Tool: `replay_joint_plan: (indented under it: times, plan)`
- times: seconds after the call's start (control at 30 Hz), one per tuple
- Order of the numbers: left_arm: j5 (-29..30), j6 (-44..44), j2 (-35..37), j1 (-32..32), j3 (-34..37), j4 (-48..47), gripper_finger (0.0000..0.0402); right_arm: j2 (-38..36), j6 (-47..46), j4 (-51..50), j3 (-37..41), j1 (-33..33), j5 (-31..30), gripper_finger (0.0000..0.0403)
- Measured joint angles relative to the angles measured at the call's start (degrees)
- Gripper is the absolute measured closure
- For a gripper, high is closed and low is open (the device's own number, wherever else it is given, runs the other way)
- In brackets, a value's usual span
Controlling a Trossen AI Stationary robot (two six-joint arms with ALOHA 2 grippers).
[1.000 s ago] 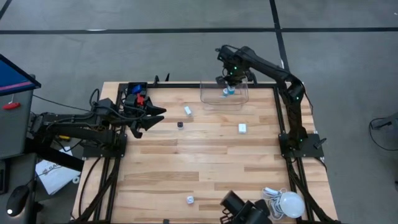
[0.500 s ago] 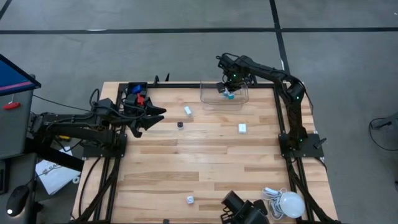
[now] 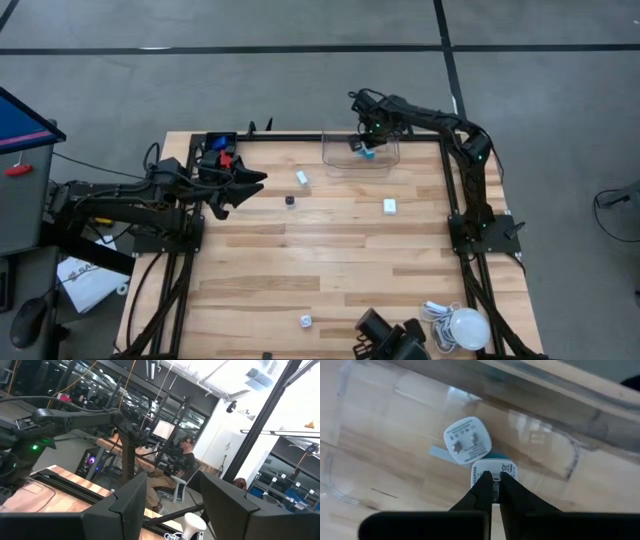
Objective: Pick & Place Office items
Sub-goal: Put the blue charger adapter into the transparent bin, then put the right white charger adapter into the transparent bin
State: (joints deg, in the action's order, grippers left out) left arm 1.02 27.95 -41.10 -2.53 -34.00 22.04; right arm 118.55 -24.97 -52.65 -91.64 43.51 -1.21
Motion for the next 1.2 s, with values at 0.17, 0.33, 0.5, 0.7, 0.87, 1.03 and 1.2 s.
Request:
replay_joint_plan:
  times: [0.17,0.33,0.5,0.7,0.87,1.03,1.2]
  plan:
    - [-0.02,0.74,0.00,0.00,0.00,0.02,0.0220,-0.56,1.02,0.78,0.22,-0.35,-1.56,0.0368]
    - [-0.04,0.85,0.00,0.00,0.00,0.04,0.0220,-2.19,1.88,1.35,0.22,-0.21,-2.51,0.0355]
    - [-0.13,0.85,0.00,0.00,0.00,0.06,0.0220,-5.40,3.13,1.84,0.20,-0.22,-4.69,0.0345]
    - [-0.15,0.85,0.00,-0.02,0.00,0.11,0.0220,-12.23,3.98,1.15,0.20,-2.09,-4.92,0.0340]
    - [-0.18,0.85,0.00,0.00,0.00,0.25,0.0220,-19.13,-2.13,-2.19,0.16,-5.58,-2.14,0.0339]
    - [-0.22,0.85,0.00,0.00,0.00,0.37,0.0220,-25.30,-10.12,-10.06,0.11,-10.08,-1.63,0.0339]
    - [-0.99,0.85,0.00,-0.02,0.00,0.80,0.0220,-29.55,-16.52,-15.65,0.09,-18.52,-9.03,0.0339]
